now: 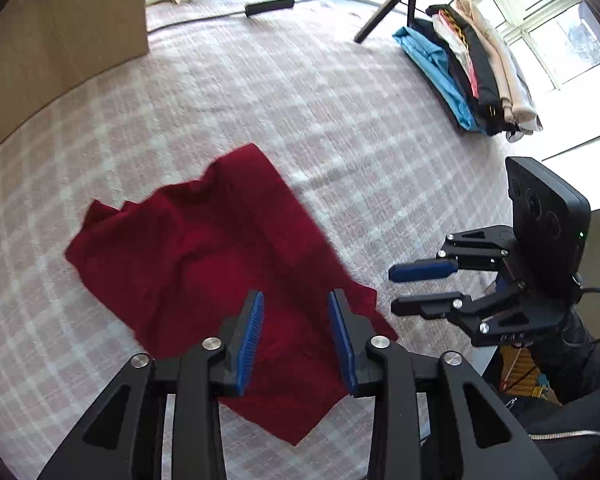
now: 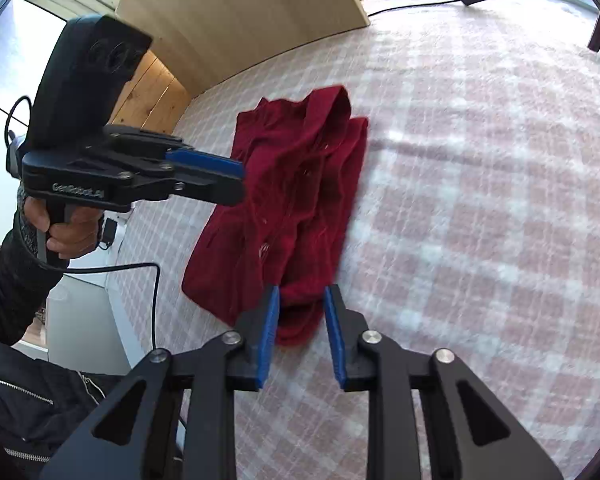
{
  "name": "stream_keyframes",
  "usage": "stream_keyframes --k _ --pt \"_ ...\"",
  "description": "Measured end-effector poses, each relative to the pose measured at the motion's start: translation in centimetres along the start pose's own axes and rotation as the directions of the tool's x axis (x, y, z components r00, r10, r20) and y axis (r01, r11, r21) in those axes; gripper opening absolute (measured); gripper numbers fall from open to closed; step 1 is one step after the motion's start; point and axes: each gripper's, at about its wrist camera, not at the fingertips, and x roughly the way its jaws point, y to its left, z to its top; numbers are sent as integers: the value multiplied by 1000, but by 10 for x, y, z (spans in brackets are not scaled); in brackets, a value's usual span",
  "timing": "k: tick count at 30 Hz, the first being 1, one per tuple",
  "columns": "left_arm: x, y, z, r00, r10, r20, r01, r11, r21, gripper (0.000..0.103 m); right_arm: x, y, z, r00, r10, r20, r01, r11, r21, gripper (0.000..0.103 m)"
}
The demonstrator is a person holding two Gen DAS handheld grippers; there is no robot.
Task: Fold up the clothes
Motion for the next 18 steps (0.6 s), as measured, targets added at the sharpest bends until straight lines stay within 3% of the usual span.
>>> stream_keyframes --k 2,4,7,11,15,17,18 --pt "-17 27 1 999 30 44 -28 998 -48 38 -5 -2 22 999 -24 32 25 1000 -16 34" --pt "-23 53 2 992 105 67 -99 992 -83 38 -3 0 48 998 -41 57 44 998 -44 46" --pt "-15 84 3 978 203 52 -198 976 -94 38 15 4 82 995 -90 39 94 989 -117 48" --pt "9 114 9 983 182 9 -179 975 -130 38 52 3 113 992 -123 -32 114 975 -189 48" --pt "19 126 15 988 152 23 -148 980 -136 38 86 2 127 987 -143 -76 123 966 -226 48" --pt "22 130 16 990 134 37 -128 982 -137 31 90 2 130 991 -115 -72 96 968 -231 47" --pt "23 132 17 991 125 44 -118 984 -137 22 92 3 131 993 -98 -67 79 969 -235 45"
